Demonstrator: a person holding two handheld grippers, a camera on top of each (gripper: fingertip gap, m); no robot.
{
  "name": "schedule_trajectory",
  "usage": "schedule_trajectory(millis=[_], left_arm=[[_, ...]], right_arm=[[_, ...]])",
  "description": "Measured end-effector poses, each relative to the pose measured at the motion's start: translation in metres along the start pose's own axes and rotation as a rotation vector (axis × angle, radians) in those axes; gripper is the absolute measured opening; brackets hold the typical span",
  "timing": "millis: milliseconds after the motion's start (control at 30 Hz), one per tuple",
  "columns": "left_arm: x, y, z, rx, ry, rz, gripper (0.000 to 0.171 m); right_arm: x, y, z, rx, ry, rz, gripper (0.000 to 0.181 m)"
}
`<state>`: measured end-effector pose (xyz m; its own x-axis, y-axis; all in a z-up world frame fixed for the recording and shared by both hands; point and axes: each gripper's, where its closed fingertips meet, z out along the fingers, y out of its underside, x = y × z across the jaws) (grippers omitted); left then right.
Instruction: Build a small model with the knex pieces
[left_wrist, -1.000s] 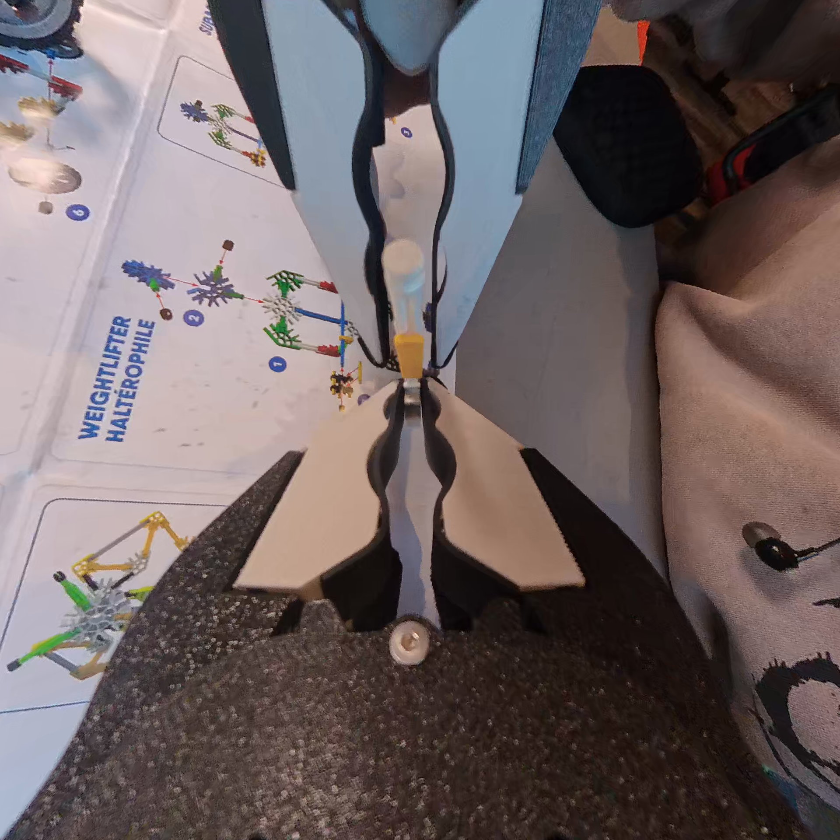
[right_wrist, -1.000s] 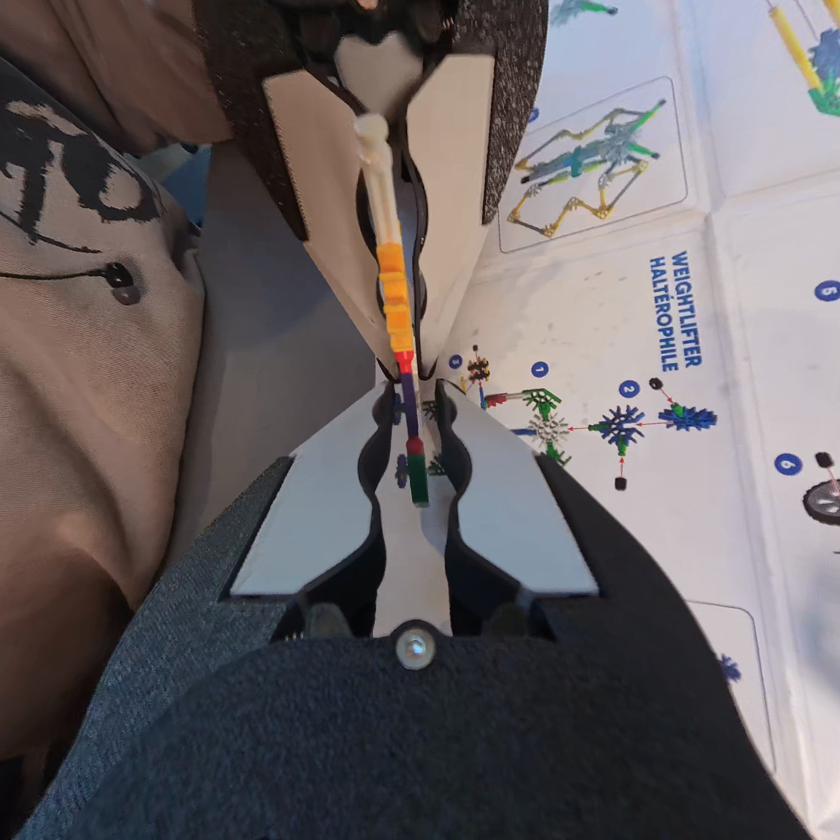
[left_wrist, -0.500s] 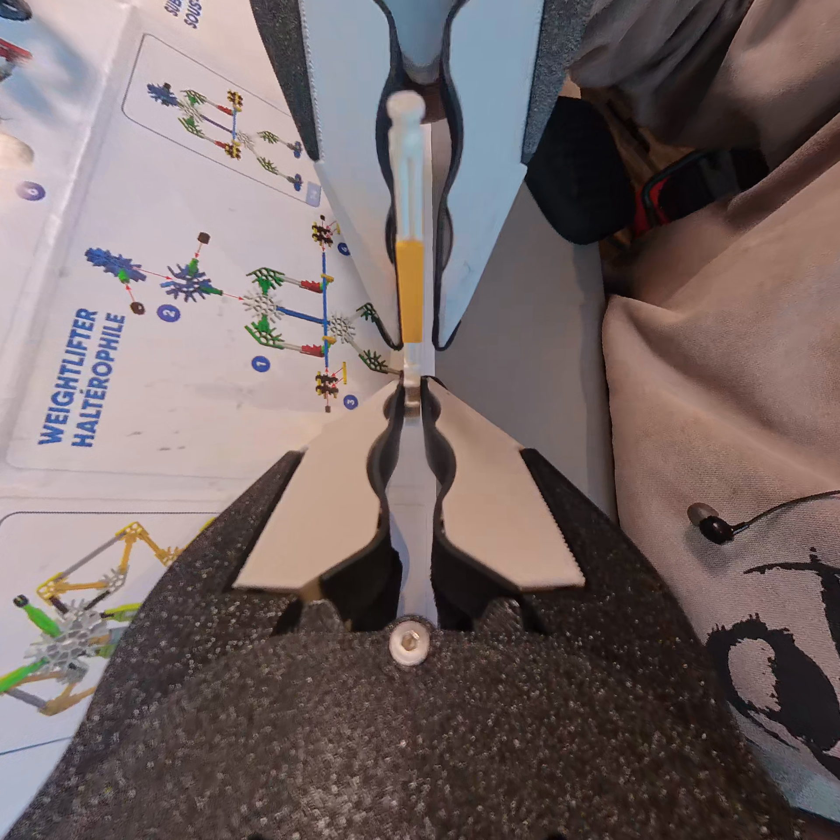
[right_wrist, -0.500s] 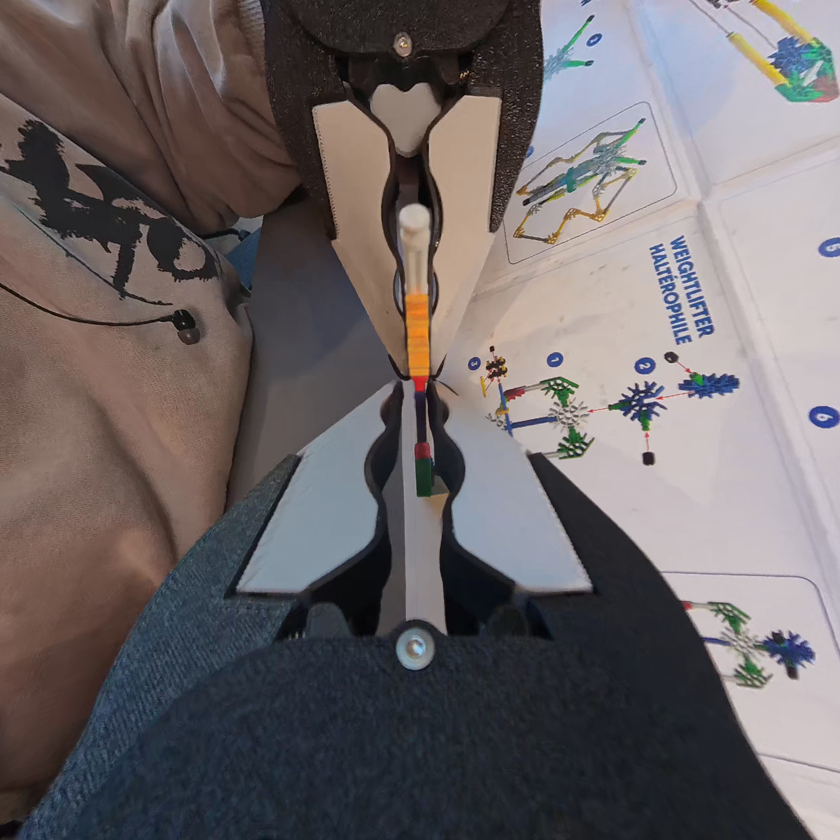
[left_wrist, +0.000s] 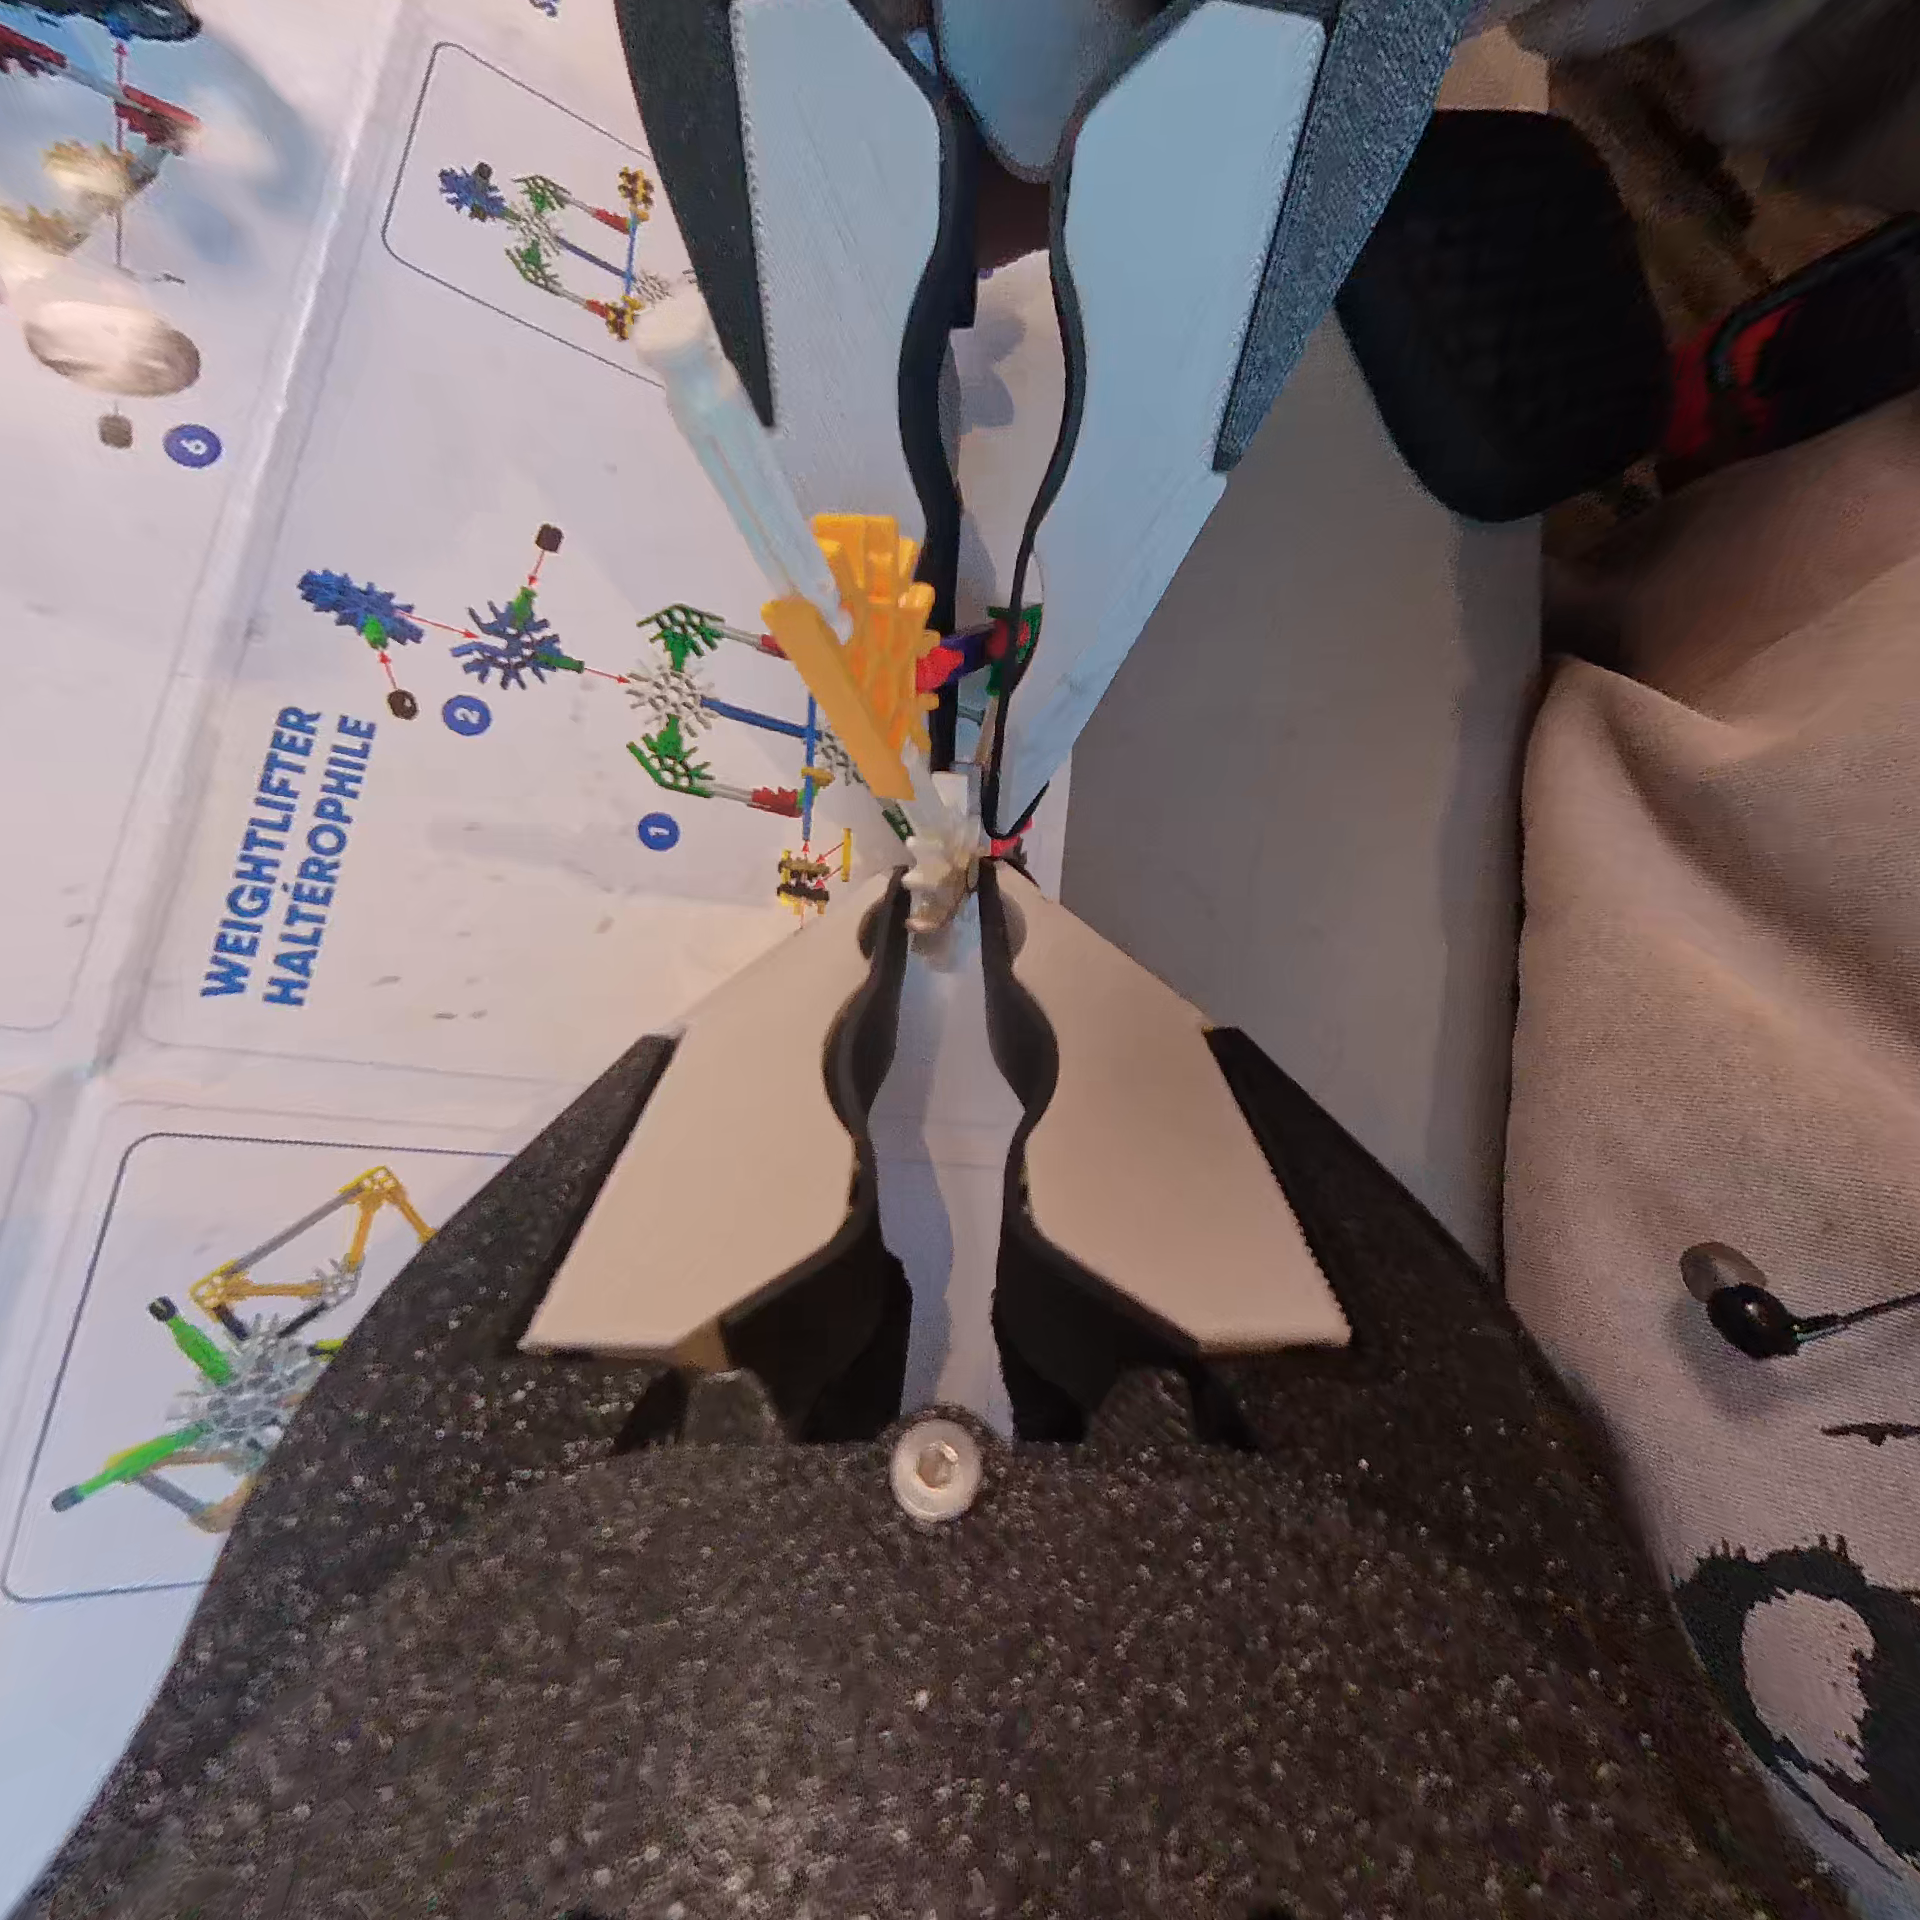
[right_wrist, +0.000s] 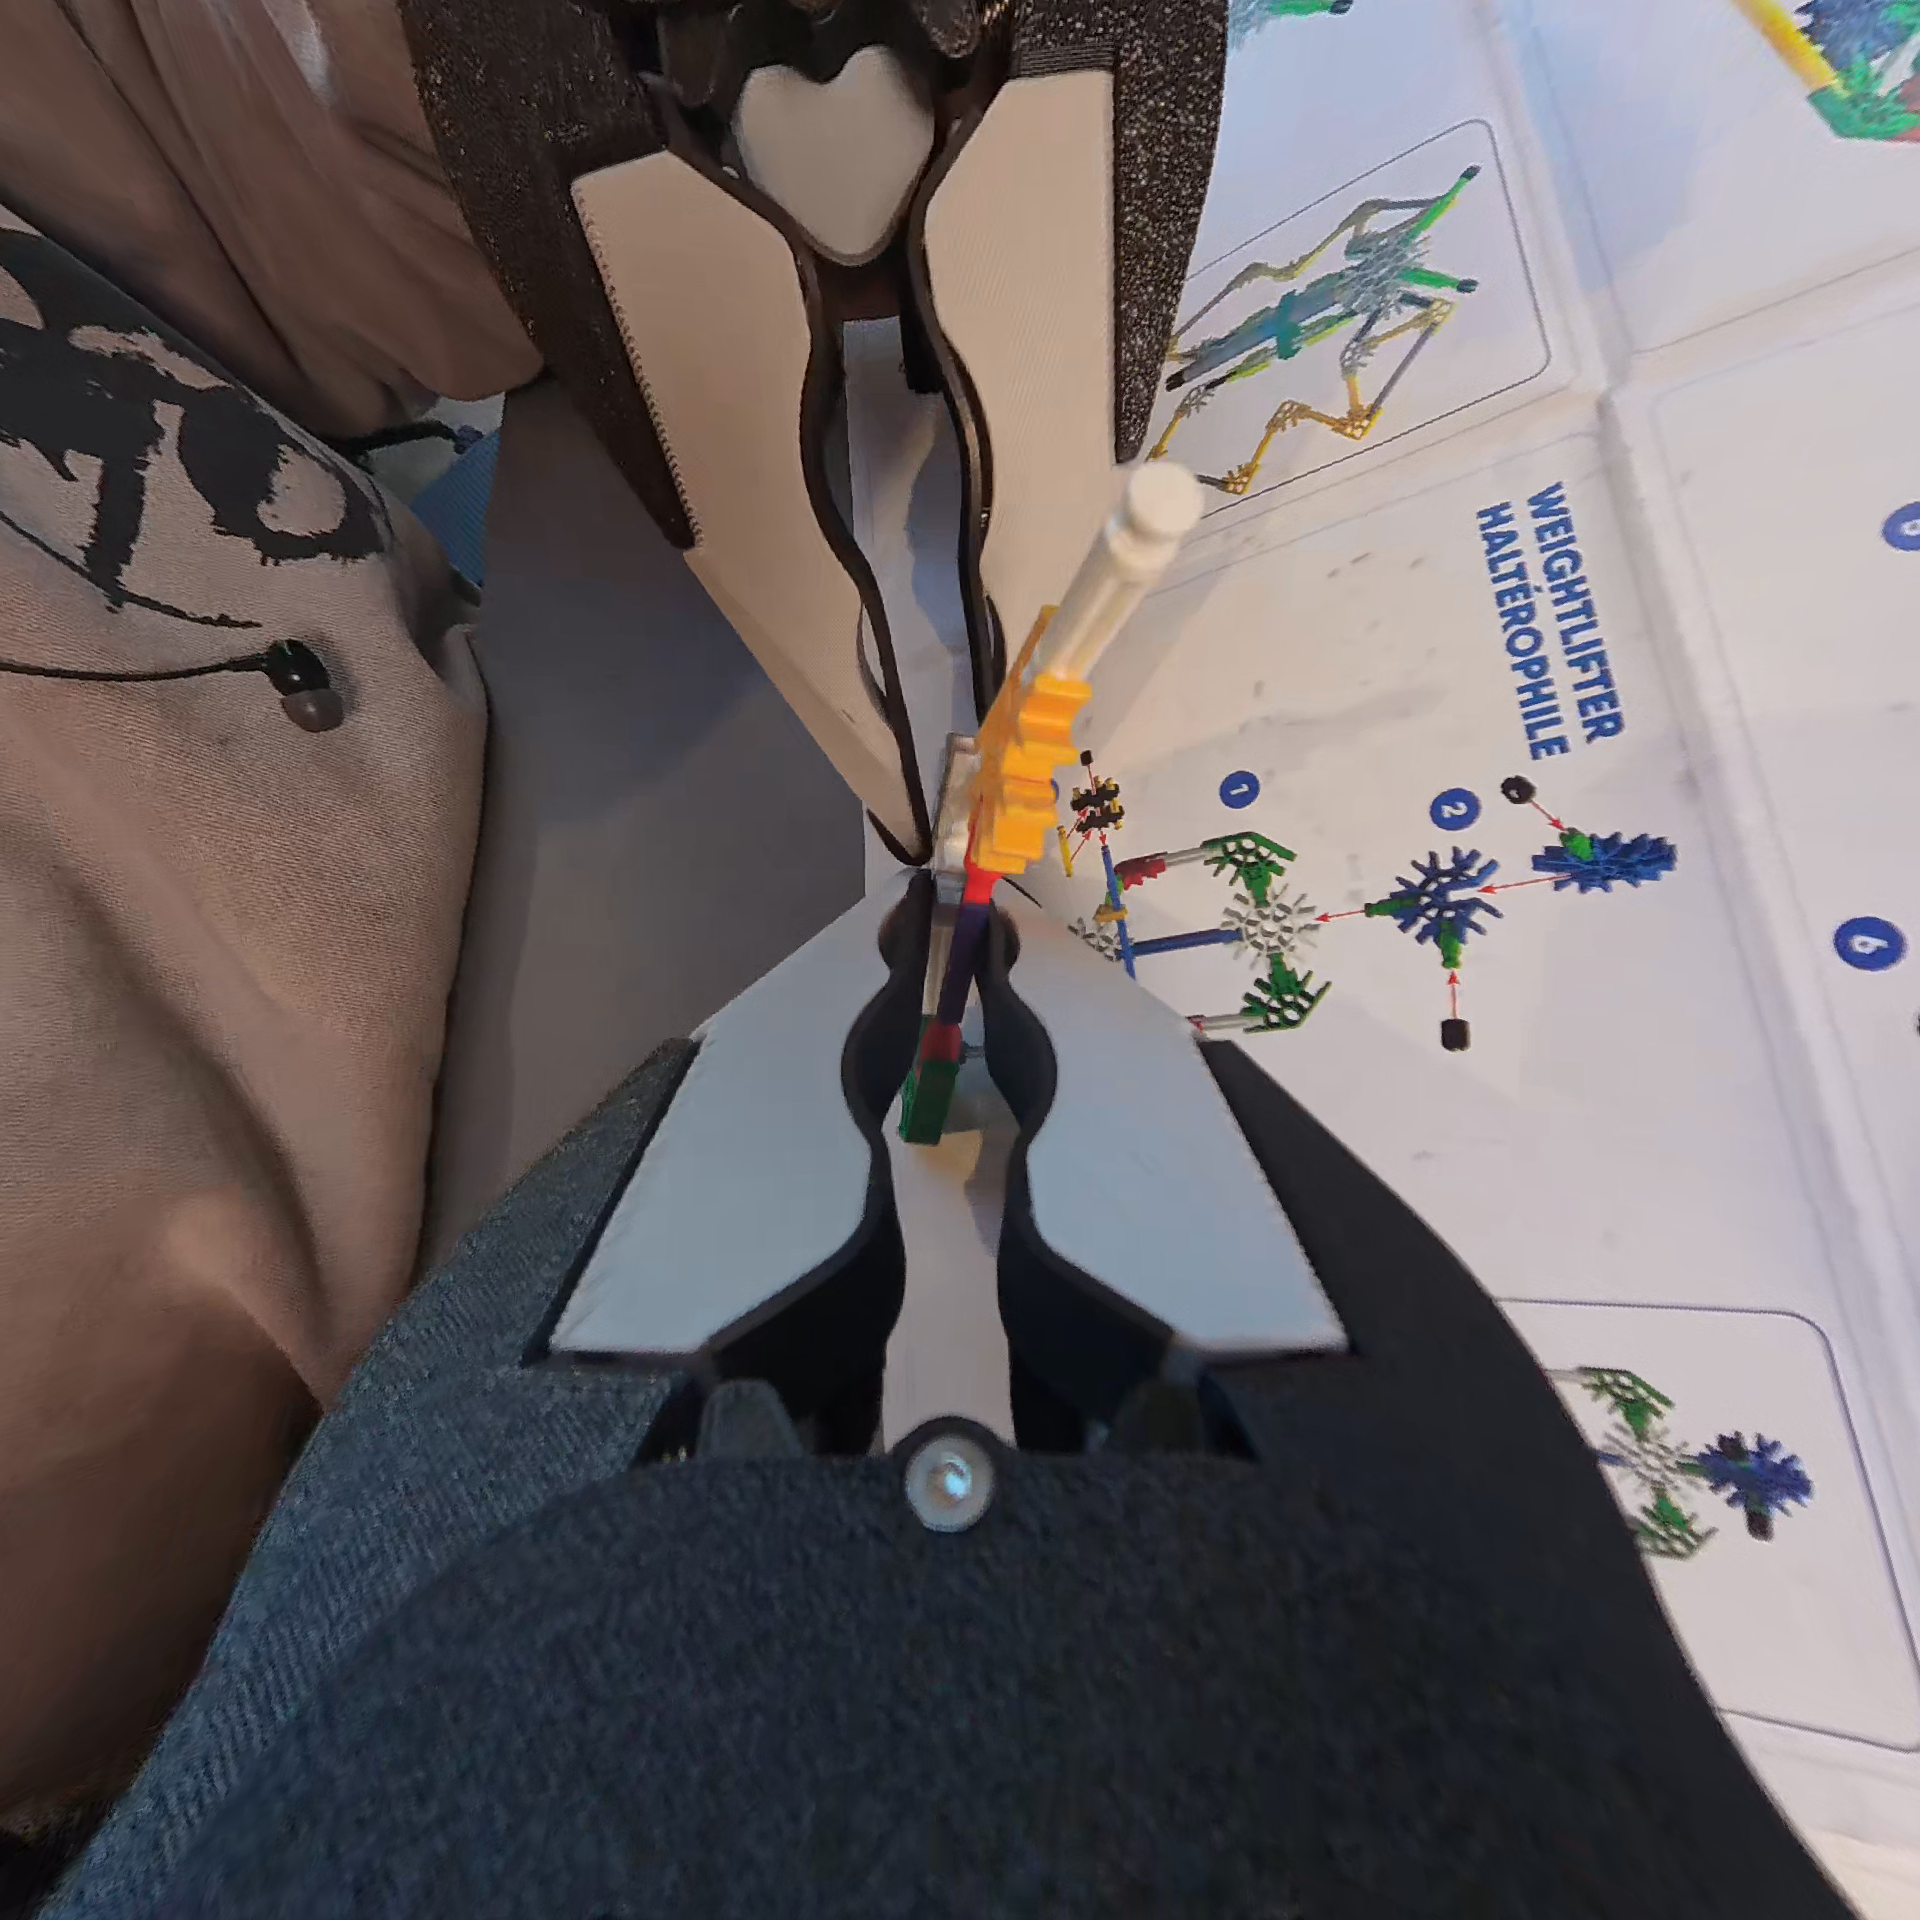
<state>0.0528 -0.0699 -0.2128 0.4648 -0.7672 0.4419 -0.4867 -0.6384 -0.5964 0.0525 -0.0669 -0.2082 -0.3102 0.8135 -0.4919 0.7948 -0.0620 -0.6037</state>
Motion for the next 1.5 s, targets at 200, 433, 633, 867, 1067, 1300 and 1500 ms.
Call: schedule_trajectory(millis=[200, 433, 633, 867, 1067, 1300, 1500], left_arm=[[-0.001, 0.0, 0.001, -0.018, -0.106, 0.036, 0.011], [-0.001, 0.001, 0.0, -0.034, -0.26, 0.127, 0.012], [0.001, 0.003, -0.001, -0.047, -0.356, 0.197, 0.011], [-0.001, 0.001, 0.0, -0.094, -0.308, 0.152, 0.012], [-0.003, 0.0, 0.001, -0.151, -0.283, 0.13, 0.012], [-0.004, 0.0, 0.001, -0.198, -0.281, 0.142, 0.013], [-0.006, -0.014, -0.006, 0.008, -0.104, 0.026, 0.01]], right_arm=[[0.0, -0.001, 0.0, 0.028, 0.049, -0.071, 0.005], [-0.003, -0.002, 0.0, 0.071, 0.166, -0.191, 0.004], [-0.005, -0.003, 0.0, 0.081, 0.271, -0.309, 0.005], [-0.002, -0.003, -0.001, 0.122, 0.266, -0.273, 0.005], [0.0, -0.003, -0.002, 0.129, 0.268, -0.267, 0.005], [0.001, -0.002, -0.003, 0.154, 0.222, -0.196, 0.004], [0.006, -0.007, -0.01, 0.239, 0.119, 0.008, 0.004]])
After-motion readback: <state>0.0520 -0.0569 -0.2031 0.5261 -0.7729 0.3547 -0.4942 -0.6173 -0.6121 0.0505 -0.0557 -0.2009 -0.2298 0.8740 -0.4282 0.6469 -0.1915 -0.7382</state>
